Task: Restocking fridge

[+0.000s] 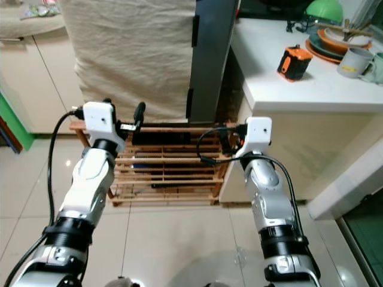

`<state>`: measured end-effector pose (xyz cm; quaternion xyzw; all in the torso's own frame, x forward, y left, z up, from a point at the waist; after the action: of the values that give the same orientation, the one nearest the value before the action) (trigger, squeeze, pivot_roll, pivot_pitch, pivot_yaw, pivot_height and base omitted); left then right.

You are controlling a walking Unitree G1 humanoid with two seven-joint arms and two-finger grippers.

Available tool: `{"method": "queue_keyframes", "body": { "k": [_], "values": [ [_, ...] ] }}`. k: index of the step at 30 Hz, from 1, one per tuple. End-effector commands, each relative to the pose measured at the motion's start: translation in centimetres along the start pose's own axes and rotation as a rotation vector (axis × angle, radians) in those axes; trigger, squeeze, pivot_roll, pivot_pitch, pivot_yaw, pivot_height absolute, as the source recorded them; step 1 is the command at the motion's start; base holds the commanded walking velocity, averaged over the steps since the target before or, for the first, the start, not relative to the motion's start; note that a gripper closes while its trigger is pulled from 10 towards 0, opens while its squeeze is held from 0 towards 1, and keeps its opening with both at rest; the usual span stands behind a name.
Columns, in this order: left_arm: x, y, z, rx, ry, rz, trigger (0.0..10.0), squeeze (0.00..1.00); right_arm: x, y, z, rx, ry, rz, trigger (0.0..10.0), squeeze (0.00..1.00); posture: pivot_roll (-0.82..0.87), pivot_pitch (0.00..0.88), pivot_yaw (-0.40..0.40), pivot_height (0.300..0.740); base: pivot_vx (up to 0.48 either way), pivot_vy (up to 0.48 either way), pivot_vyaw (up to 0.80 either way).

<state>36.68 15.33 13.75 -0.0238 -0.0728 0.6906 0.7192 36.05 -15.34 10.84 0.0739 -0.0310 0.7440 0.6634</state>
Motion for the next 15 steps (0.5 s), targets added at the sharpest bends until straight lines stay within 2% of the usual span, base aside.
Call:
{"method": "queue_keyframes", "body": {
  "k": [1, 4, 8, 11, 14, 15],
  "values": [
    [0.2, 0.0, -0.1, 0.02, 0.026, 0.007, 10.0, 0.0, -0.2, 0.1, 0.5, -0.026, 0.021, -0.009, 10.0, 0.0, -0.08, 0.003, -0.007, 0.74, 0.0, 0.48, 0.0],
    [0.4, 0.0, -0.6, 0.065, 0.037, 0.009, 10.0, 0.0, 0.4, 0.8, 0.3, -0.038, 0.031, 0.006, 10.0, 0.0, -0.08, 0.0, -0.002, 0.74, 0.0, 0.48, 0.0],
    [0.1, -0.2, -0.6, 0.07, 0.035, -0.005, 10.0, 0.0, 0.8, 1.3, -0.2, -0.027, 0.029, 0.011, 10.0, 0.0, -0.09, 0.0, -0.003, 0.74, 0.0, 0.48, 0.0],
    [0.0, -0.3, -0.7, 0.074, 0.026, -0.014, 10.0, 0.0, 0.8, 1.3, -0.3, -0.029, 0.041, 0.006, 10.0, 0.0, -0.1, 0.0, -0.002, 0.74, 0.0, 0.48, 0.0],
    [-0.6, -0.4, -1.2, 0.101, -0.017, -0.035, 10.0, 0.0, 0.2, 1.5, -0.4, -0.031, 0.061, -0.01, 10.0, 0.0, -0.1, 0.0, 0.002, 0.74, 0.0, 0.48, 0.0],
    [-1.1, -0.5, -1.4, 0.115, -0.032, -0.056, 10.0, 0.0, 0.1, 1.6, -0.3, -0.038, 0.056, -0.013, 10.0, 0.0, -0.1, 0.0, 0.007, 0.74, 0.0, 0.0, 0.0]
  ]
}}
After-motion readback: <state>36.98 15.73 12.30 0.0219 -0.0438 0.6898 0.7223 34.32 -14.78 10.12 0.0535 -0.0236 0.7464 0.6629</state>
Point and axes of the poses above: a point about 5 cm out from each wrist's last joint towards the gripper, its own y axis pointing back from the gripper into the wrist, its own z axis along the axis of the wrist's last joint, x = y × z, the point moved 4 cm from there along -y, pointing out of the wrist towards the gripper, and after that the axes turned 5 degrees about -y, right-handed, at the moved point
